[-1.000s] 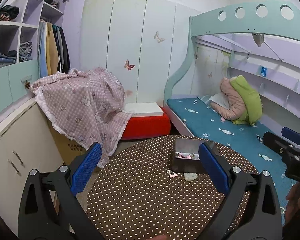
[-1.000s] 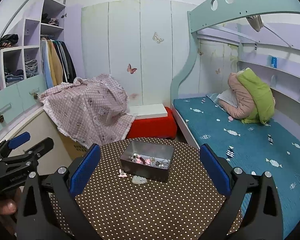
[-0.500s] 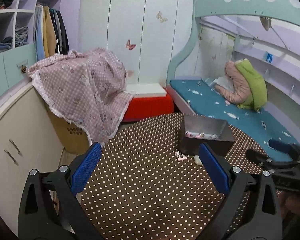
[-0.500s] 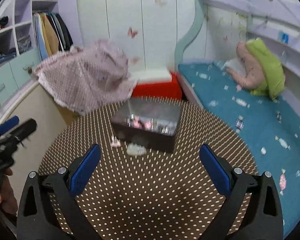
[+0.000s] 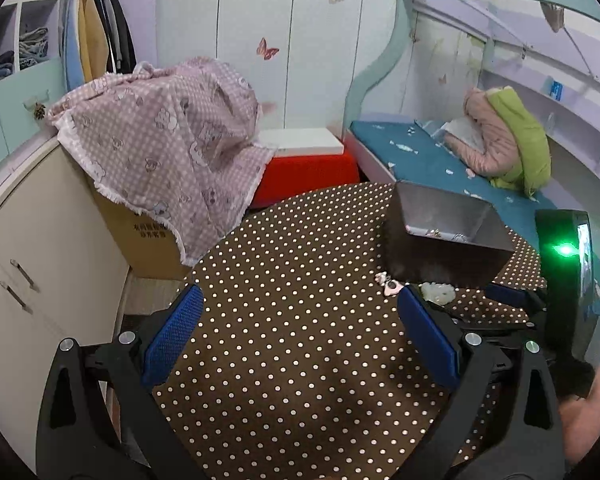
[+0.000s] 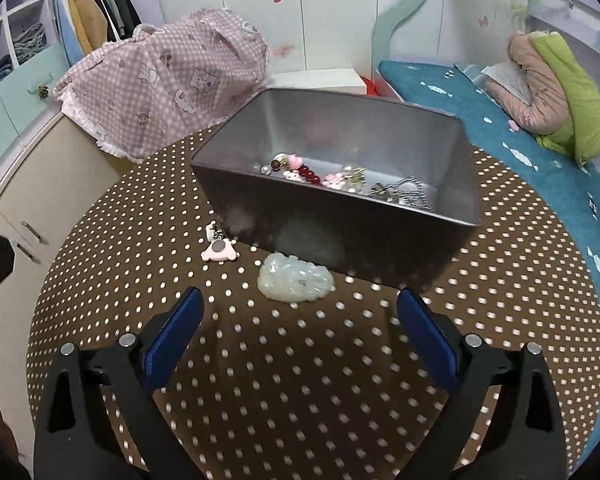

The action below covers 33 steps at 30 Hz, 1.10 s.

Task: Organize jewelry
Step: 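Grasp the pale jade pendant with the right tool, then grasp the white charm with the left tool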

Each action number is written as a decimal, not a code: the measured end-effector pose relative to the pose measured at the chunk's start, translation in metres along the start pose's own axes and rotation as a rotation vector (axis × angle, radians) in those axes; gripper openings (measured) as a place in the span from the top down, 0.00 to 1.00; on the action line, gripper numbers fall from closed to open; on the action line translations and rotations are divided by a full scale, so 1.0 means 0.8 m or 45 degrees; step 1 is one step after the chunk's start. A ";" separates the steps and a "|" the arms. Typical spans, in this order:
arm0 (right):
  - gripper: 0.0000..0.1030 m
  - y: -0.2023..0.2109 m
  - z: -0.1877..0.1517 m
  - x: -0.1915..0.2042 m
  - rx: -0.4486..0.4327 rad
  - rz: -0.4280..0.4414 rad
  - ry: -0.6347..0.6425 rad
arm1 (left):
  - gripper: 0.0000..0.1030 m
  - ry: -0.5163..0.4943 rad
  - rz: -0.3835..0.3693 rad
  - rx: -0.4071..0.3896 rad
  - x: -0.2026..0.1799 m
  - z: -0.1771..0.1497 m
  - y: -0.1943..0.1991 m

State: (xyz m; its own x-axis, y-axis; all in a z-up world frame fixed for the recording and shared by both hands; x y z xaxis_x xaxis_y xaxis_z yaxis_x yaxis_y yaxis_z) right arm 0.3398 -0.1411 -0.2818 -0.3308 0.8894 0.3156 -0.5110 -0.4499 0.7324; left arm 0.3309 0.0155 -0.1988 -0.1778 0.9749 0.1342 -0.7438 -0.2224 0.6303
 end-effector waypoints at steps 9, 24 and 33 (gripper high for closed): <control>0.60 -0.004 0.006 -0.009 -0.031 -0.113 0.066 | 0.05 -0.002 -0.029 0.065 -0.011 -0.007 -0.036; 0.61 0.033 -0.020 -0.034 -0.028 -0.034 0.012 | 0.06 -0.191 -0.146 0.198 -0.117 -0.017 -0.115; 0.61 0.046 -0.019 -0.037 -0.045 0.000 -0.001 | 0.42 -0.240 -0.176 0.221 -0.147 -0.022 -0.131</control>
Point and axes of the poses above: each gripper's, at about its wrist camera, not at the fingertips, and y roughly against the way its jaws point, x to its left, z to its top, the point moved 10 cm from there along -y, roughly the way its jaws point, and after that the axes turned 15 degrees about z, right-handed, at the moved point
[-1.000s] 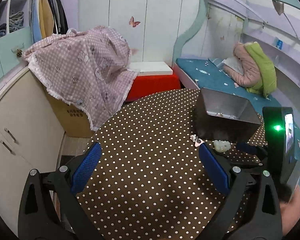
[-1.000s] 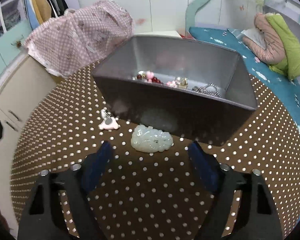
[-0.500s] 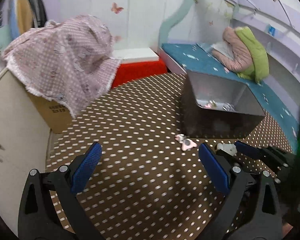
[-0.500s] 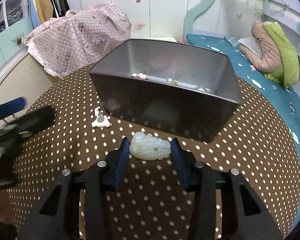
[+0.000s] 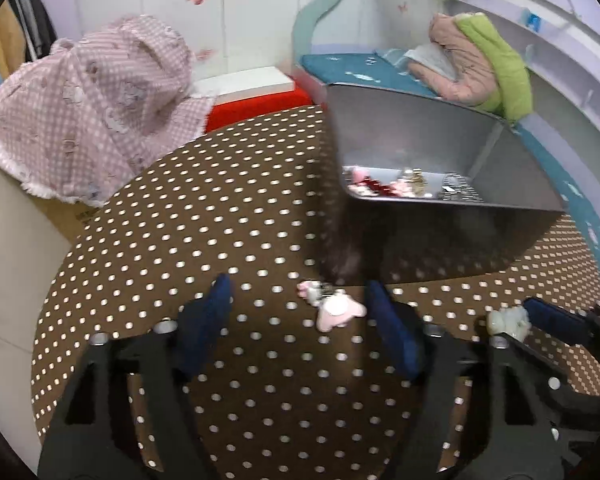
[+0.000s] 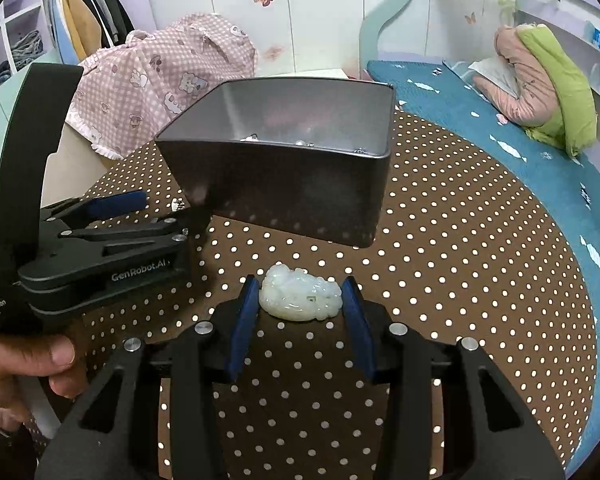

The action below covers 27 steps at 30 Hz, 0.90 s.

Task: Organize jewelry
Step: 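Grasp the white charm with the left tool, then lower the jade pendant and white charm into the tin box and open both tools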

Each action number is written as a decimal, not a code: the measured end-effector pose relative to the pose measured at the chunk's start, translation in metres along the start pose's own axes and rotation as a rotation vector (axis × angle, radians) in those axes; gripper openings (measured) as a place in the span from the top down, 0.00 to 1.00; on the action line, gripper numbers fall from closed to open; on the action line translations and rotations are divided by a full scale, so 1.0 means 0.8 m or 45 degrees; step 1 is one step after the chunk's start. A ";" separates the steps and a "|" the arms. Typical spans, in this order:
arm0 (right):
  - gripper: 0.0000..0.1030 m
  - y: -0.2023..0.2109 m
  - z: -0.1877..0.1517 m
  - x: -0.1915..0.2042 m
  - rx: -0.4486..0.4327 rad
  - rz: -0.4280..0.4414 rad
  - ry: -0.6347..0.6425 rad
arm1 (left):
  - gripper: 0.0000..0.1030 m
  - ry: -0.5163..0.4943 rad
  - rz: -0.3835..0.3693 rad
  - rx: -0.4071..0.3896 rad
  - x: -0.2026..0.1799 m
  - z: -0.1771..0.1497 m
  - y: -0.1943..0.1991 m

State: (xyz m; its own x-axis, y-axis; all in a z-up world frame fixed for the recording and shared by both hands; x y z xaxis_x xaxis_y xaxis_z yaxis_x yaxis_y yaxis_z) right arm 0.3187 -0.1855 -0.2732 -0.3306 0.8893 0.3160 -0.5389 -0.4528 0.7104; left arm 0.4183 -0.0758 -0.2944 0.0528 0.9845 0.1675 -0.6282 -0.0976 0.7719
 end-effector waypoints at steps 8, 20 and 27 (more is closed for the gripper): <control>0.61 0.017 0.002 0.002 -0.025 0.018 0.013 | 0.79 0.030 -0.138 0.011 -0.001 -0.014 0.019; 0.61 0.058 0.027 0.023 -0.103 0.030 0.088 | 0.85 0.055 -0.153 -0.076 0.024 -0.016 0.073; 0.61 0.081 0.051 0.033 -0.160 0.022 0.138 | 0.85 0.068 -0.166 -0.147 0.041 0.000 0.108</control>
Point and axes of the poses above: each gripper's, at about its wrist camera, not at the fingertips, and y roughly against the way its jaws point, x to its left, z to its top, the point moved 10 cm from there along -y, roughly the way its jaws point, and after that the axes turned 15 degrees about z, right-handed, at the moved point
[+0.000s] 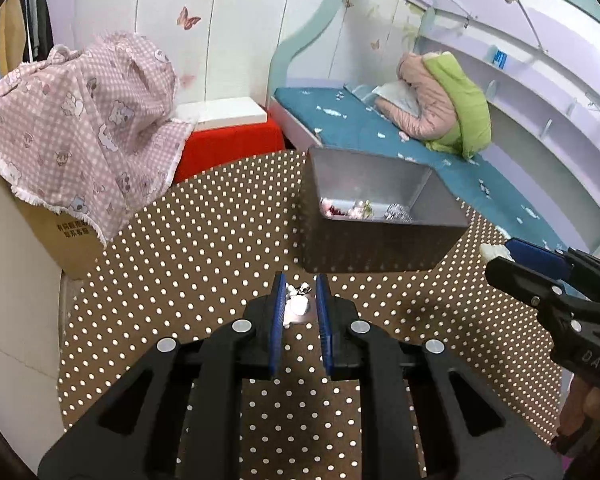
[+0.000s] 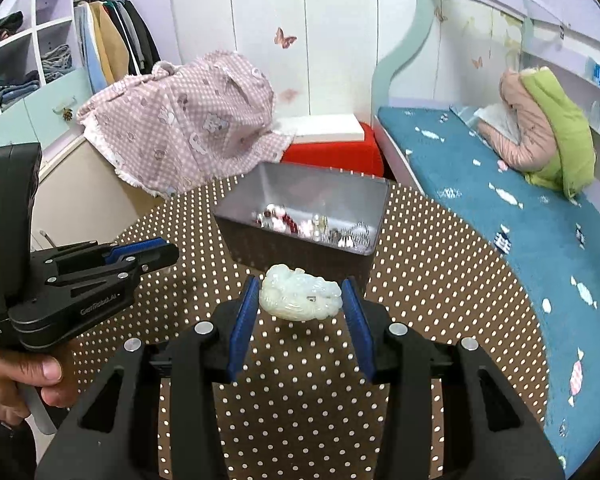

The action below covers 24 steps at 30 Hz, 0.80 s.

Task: Organize jewelry
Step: 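Lower the jade pendant and white charm into the tin box and open both tools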

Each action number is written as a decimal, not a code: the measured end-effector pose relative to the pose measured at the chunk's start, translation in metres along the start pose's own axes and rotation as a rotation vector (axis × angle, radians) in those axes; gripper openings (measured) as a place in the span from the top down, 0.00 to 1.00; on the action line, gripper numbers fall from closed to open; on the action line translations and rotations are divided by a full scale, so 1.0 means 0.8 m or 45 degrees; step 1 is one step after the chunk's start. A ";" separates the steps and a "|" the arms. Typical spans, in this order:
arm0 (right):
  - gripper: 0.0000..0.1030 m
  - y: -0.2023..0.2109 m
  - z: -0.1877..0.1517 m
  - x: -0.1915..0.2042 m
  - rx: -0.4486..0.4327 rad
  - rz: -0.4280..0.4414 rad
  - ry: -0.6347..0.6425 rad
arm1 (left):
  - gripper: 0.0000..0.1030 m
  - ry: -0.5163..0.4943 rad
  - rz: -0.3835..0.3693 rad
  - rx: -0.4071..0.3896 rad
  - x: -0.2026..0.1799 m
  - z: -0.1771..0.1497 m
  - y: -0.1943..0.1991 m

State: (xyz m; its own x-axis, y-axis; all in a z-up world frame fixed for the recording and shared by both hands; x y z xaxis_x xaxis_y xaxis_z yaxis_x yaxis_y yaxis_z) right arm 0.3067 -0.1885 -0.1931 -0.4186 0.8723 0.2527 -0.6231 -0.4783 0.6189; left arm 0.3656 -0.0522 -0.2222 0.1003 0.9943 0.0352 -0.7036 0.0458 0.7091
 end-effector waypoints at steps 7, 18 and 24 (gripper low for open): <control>0.61 0.015 0.058 -0.008 -0.084 -0.025 0.054 | 0.85 -0.030 -0.040 -0.142 -0.017 0.070 0.043; 0.61 -0.009 0.112 -0.037 -0.068 -0.006 0.060 | 0.85 -0.058 -0.132 -0.211 -0.063 0.168 0.046; 0.61 -0.046 0.102 -0.051 0.030 0.008 0.022 | 0.84 -0.065 -0.115 -0.121 -0.077 0.171 0.003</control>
Point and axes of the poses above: each gripper's, at about its wrist camera, not at the fingertips, and y roughly against the way its jaws point, x to its left, z to its top, the point moved 10 cm from there along -y, roughly the way its jaws point, and after that the axes turned 15 degrees about z, right-handed, at the moved point
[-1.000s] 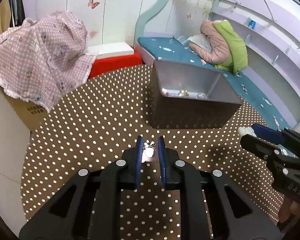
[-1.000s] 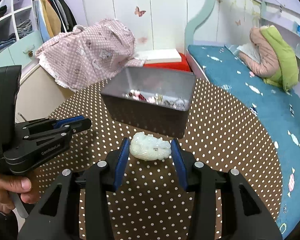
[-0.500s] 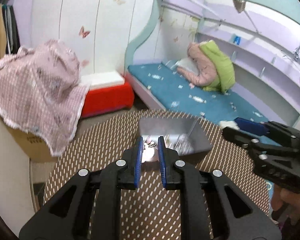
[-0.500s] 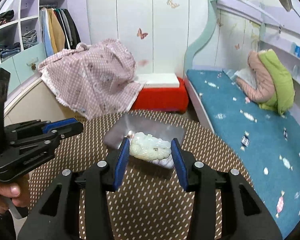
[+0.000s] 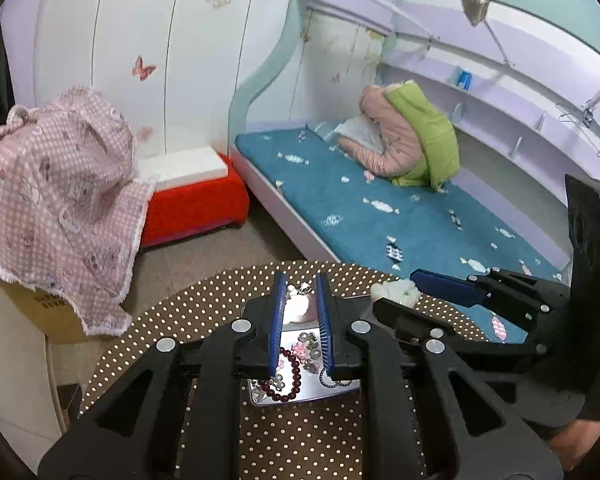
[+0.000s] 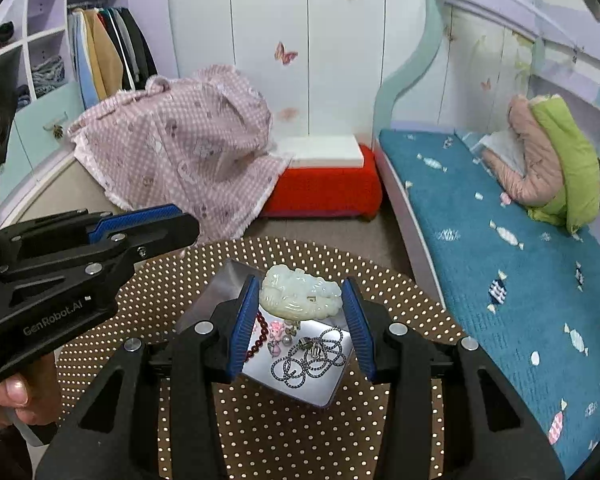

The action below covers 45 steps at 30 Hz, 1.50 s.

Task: Organize jewelry
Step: 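Lower the jade pendant and white charm into the tin box and open both tools, then withdraw both tools back from the tin box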

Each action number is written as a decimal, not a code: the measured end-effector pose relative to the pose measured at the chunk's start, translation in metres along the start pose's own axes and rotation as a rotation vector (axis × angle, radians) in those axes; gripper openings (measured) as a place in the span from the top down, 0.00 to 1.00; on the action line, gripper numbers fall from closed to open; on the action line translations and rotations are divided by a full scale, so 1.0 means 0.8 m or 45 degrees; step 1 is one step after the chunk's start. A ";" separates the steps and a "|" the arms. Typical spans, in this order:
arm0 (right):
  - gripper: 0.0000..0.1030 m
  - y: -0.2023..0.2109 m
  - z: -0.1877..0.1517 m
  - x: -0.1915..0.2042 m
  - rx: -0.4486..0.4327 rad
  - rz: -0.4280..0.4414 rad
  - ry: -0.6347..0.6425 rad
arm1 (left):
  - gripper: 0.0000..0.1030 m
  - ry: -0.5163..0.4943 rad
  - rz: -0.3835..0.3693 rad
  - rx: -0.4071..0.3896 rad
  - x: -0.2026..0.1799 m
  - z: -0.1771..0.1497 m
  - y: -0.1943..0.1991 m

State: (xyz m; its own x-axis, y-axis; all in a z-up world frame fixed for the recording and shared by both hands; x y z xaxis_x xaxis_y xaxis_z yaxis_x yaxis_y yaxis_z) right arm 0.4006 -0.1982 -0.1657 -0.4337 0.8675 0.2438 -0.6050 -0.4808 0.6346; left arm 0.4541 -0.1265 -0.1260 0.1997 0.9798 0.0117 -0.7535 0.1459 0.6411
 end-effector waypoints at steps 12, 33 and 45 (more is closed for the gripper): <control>0.07 0.008 -0.012 -0.022 -0.038 -0.043 -0.116 | 0.07 0.071 0.182 -0.039 0.044 -0.007 0.011; 0.07 0.203 -0.039 0.077 -0.396 -0.165 -0.060 | 0.05 0.140 0.447 -0.416 0.066 -0.067 0.272; 0.07 0.263 -0.109 0.145 -0.493 -0.223 -0.011 | 0.05 0.183 0.511 -0.506 0.062 -0.144 0.369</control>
State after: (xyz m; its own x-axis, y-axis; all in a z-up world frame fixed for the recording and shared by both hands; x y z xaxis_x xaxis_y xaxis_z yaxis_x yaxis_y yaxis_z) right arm 0.1651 -0.2100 -0.0679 -0.2974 0.9405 0.1642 -0.8760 -0.3372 0.3448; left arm 0.1696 -0.0191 -0.0244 -0.2163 0.9736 0.0727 -0.9353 -0.2280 0.2706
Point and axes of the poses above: each gripper's, at about its wrist camera, not at the fingertips, and y roughly against the way its jaws point, x to its left, z to its top, the point moved 10 cm from there along -y, roughly the way its jaws point, and after that the axes turned 15 degrees about z, right-handed, at the moved point
